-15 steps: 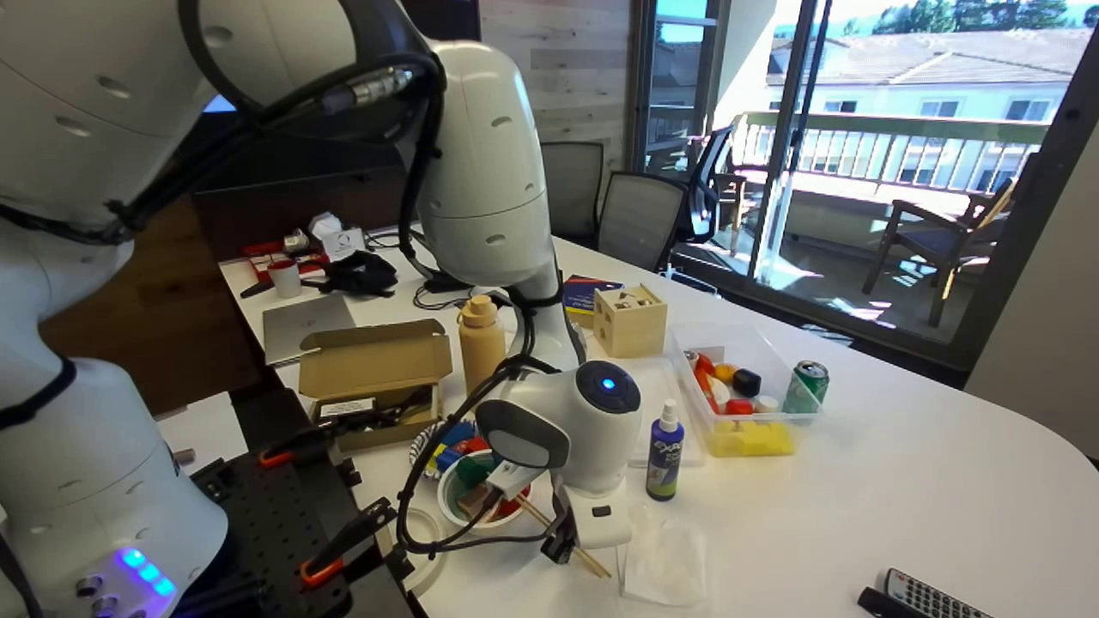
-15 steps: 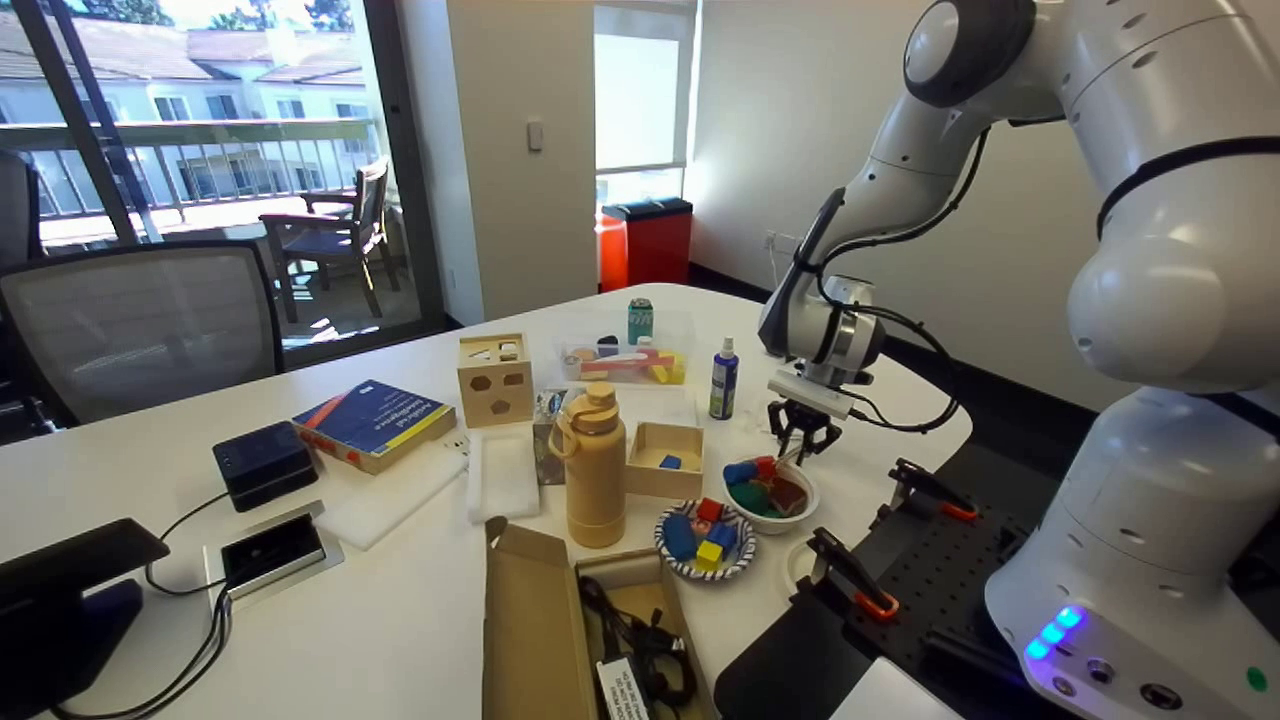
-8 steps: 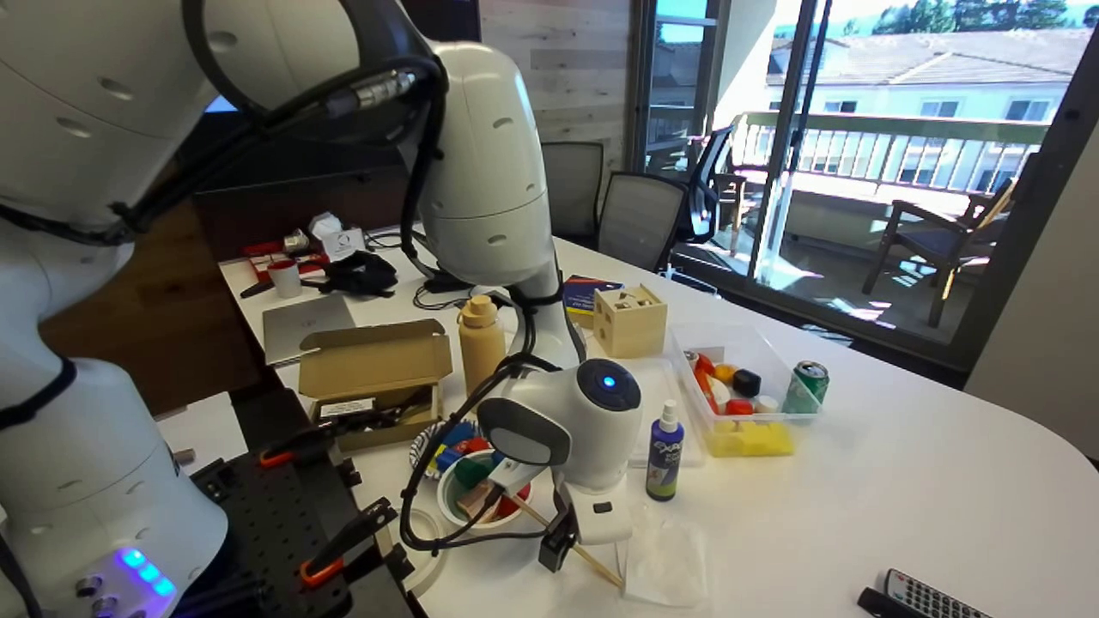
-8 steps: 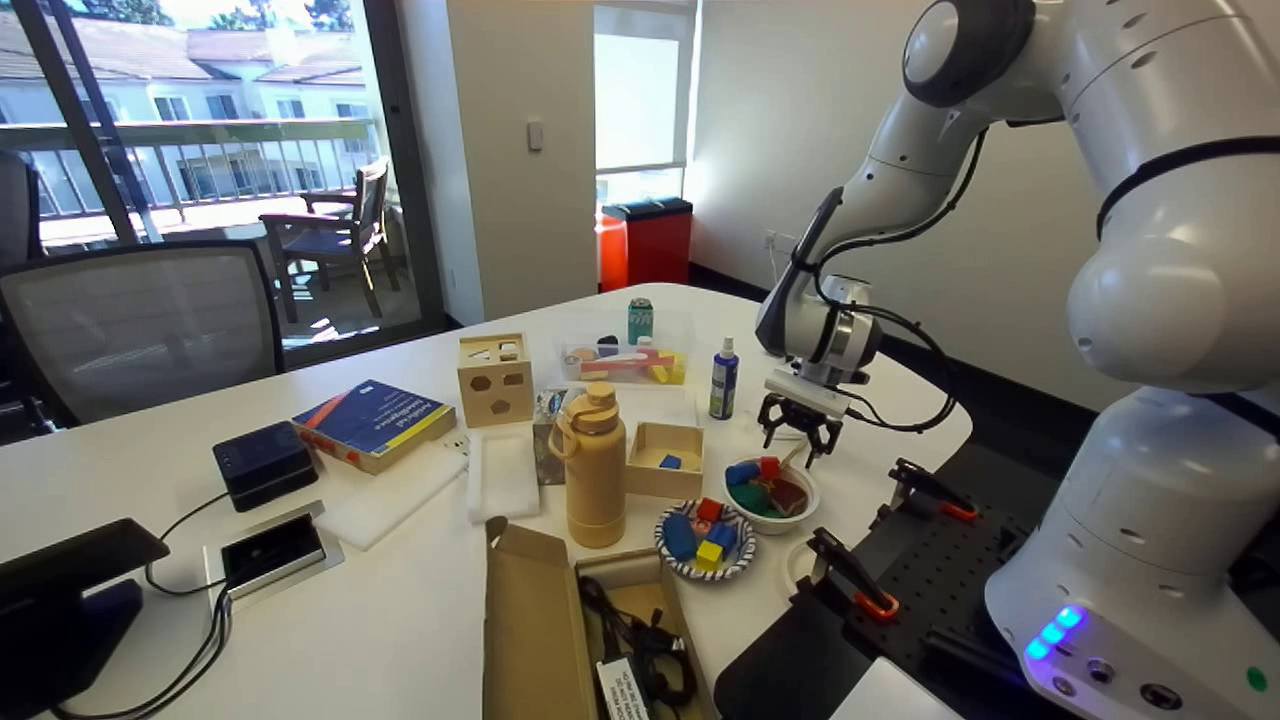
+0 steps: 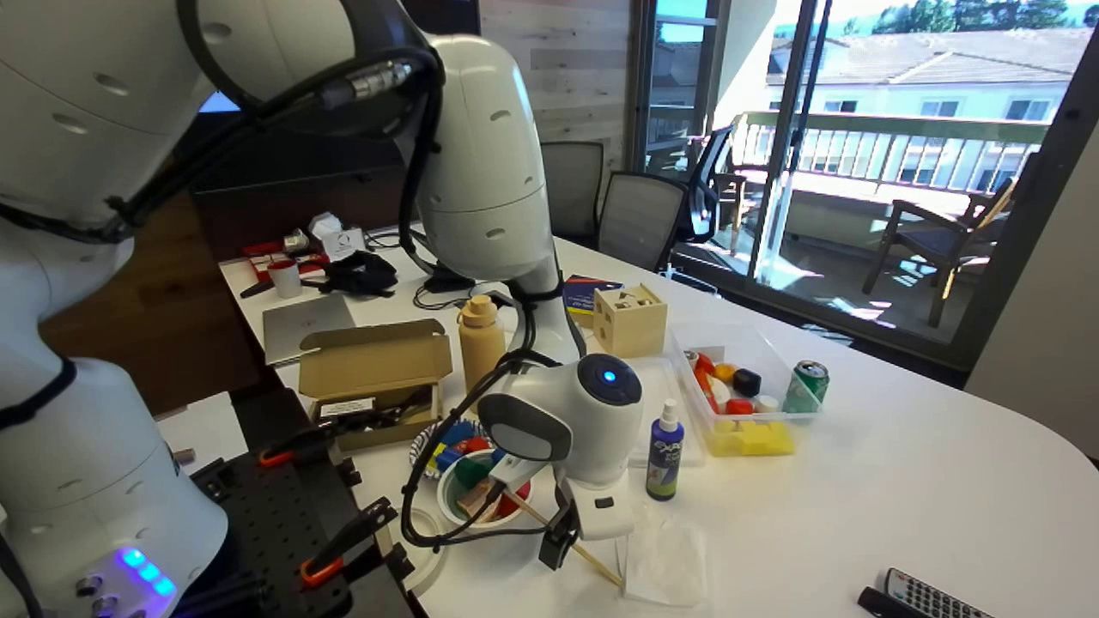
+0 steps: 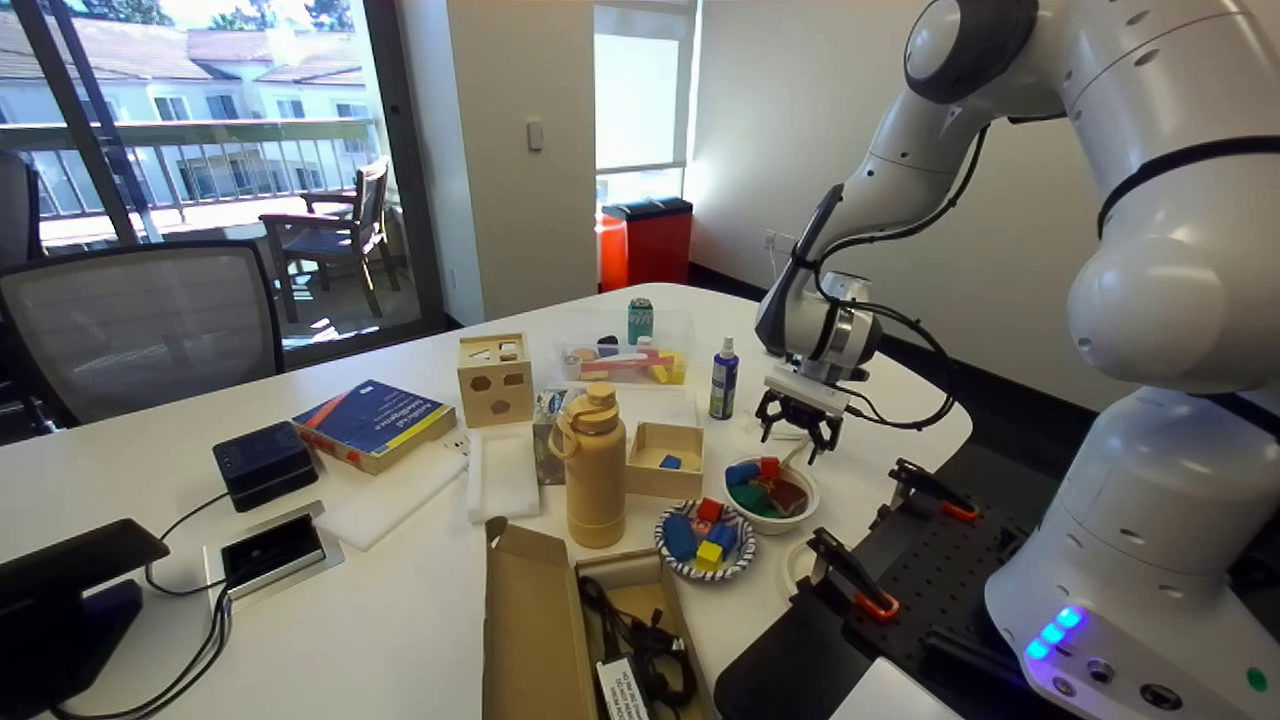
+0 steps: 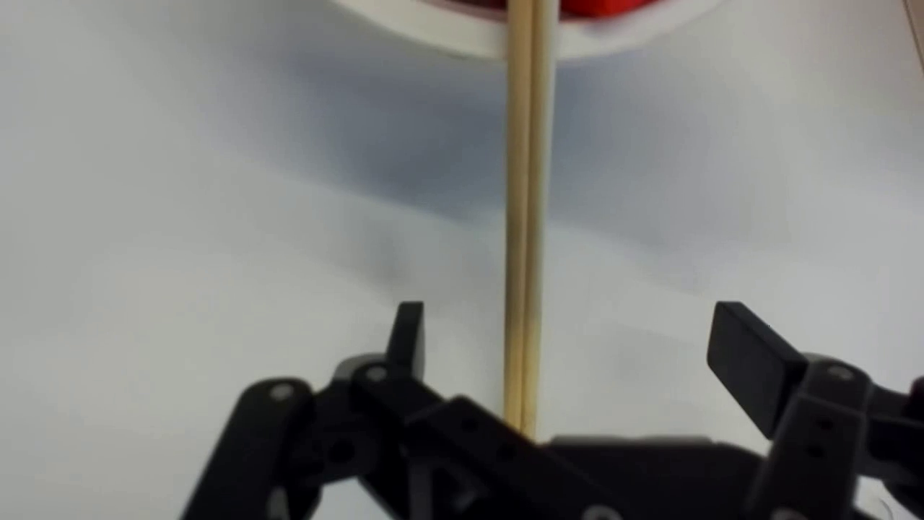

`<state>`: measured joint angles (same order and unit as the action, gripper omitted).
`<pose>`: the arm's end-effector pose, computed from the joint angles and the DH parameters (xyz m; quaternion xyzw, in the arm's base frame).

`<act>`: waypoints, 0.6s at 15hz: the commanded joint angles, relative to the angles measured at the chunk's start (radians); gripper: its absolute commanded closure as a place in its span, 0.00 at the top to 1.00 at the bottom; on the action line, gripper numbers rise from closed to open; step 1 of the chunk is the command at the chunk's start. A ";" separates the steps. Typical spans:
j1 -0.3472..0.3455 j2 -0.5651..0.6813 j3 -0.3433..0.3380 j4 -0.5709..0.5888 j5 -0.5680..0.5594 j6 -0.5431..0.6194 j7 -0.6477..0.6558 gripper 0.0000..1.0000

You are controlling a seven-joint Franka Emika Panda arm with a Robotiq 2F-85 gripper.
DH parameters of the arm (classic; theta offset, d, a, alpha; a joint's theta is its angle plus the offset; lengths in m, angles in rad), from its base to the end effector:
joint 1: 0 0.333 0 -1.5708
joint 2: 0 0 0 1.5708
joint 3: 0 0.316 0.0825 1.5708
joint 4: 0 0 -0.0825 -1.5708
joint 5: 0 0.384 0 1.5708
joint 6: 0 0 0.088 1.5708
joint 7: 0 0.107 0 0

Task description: Use the chopsticks to stir the blocks in the white bowl.

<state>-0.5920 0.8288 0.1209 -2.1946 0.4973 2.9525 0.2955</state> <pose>0.4260 -0.2407 0.0005 -0.7941 0.6008 0.0344 0.0854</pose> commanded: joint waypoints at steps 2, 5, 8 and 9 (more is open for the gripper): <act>0.029 -0.196 -0.013 -0.170 0.042 0.026 -0.020 1.00; 0.071 -0.337 -0.043 -0.276 0.049 0.042 -0.006 1.00; 0.124 -0.473 -0.086 -0.344 0.041 0.010 -0.011 1.00; 0.114 -0.508 -0.081 -0.359 0.003 0.001 0.006 1.00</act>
<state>-0.5084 0.4758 0.0645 -2.4560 0.5236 2.9812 0.2955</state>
